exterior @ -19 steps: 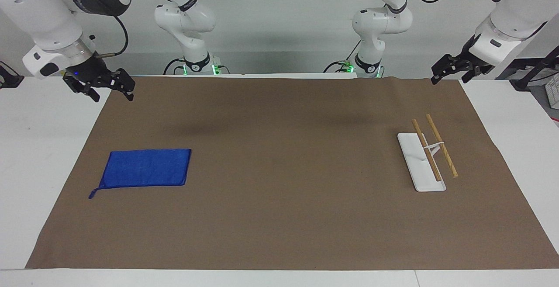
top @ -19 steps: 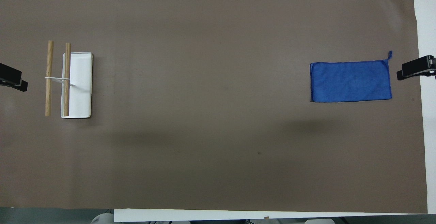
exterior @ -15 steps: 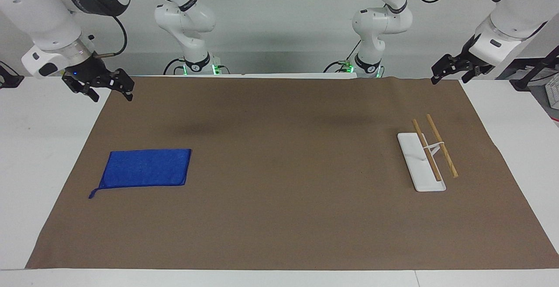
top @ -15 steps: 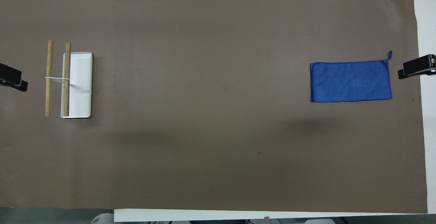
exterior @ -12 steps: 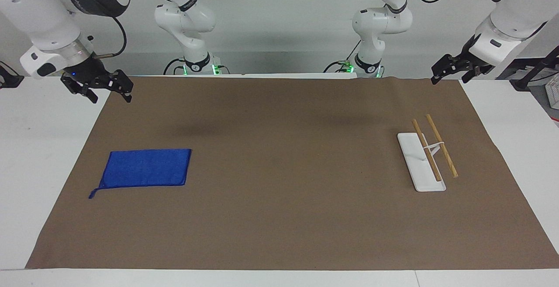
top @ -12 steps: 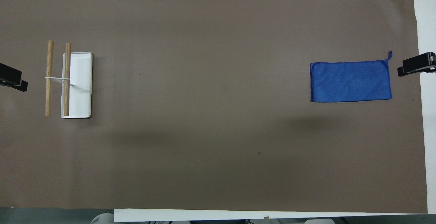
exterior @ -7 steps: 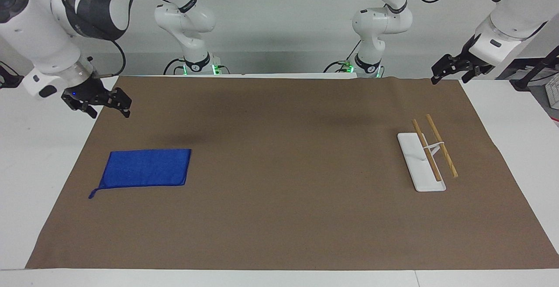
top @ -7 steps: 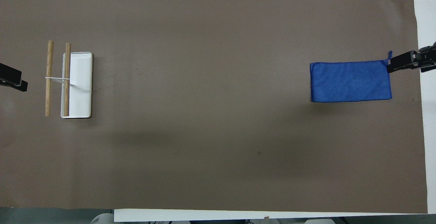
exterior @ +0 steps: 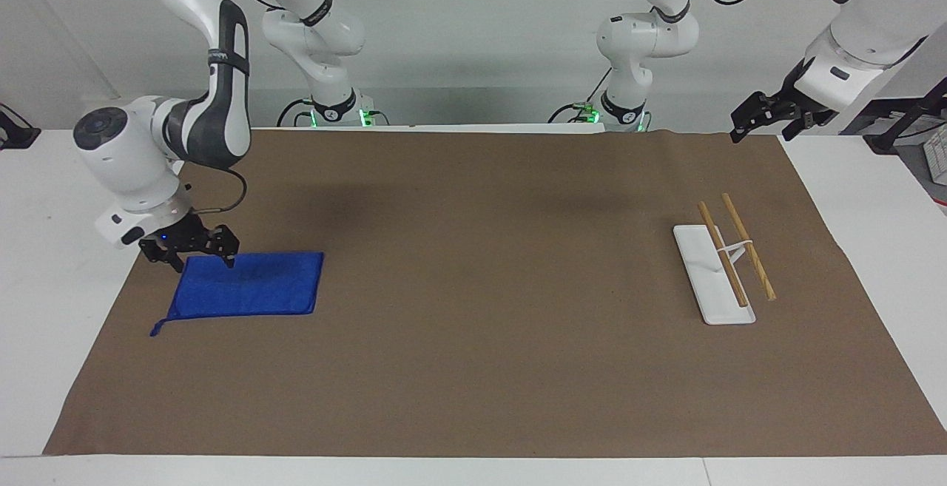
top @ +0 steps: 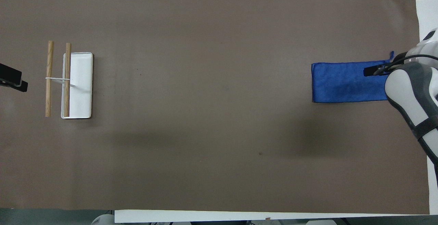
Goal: Right arm passes towel to left arm to hang
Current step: 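Reach the right gripper to the blue towel's end and grasp it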
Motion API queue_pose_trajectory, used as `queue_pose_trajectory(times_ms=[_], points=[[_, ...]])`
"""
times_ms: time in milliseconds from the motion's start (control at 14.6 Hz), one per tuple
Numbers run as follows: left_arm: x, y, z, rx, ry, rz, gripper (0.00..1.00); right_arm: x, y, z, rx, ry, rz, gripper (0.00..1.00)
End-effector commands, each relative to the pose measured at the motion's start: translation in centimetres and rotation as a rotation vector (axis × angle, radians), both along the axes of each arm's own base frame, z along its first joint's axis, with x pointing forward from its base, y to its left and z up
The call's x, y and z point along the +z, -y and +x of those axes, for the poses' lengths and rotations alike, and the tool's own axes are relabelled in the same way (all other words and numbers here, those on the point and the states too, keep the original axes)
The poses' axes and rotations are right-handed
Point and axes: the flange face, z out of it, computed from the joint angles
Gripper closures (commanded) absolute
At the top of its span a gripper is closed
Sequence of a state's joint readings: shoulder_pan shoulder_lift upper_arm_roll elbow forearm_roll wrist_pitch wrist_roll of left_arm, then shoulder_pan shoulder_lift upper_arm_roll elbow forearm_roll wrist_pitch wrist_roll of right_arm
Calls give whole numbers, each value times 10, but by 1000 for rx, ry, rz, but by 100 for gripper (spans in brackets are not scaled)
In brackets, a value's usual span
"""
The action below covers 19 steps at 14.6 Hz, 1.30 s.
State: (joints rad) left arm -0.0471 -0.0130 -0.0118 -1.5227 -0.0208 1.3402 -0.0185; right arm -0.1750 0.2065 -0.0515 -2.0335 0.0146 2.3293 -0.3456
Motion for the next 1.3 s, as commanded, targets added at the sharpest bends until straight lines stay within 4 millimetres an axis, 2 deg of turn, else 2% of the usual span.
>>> queue_pose_trajectory(times_ms=[0,206,549,755,892,1235], points=[[4,-2,-5,0,-1,-6,0,-23,5,-5,36,-21,-8,0],[4,-2,-5,0,1,-6,0,-46,16,-7,76,-23,-14,1],[3,-2,-5,0,-1,-6,0,-63,17,-14,84,-8,-20,1],[4,-2,-5,2,-1,-6,0,-67,17,-17,81,-14,-19,1],[3,-2,-5,0,-1,-6,0,-70,17,-19,81,-21,-16,6],[3,-2,-5,0,-3,-6,0,-76,22,-23,70,-31,-13,6]])
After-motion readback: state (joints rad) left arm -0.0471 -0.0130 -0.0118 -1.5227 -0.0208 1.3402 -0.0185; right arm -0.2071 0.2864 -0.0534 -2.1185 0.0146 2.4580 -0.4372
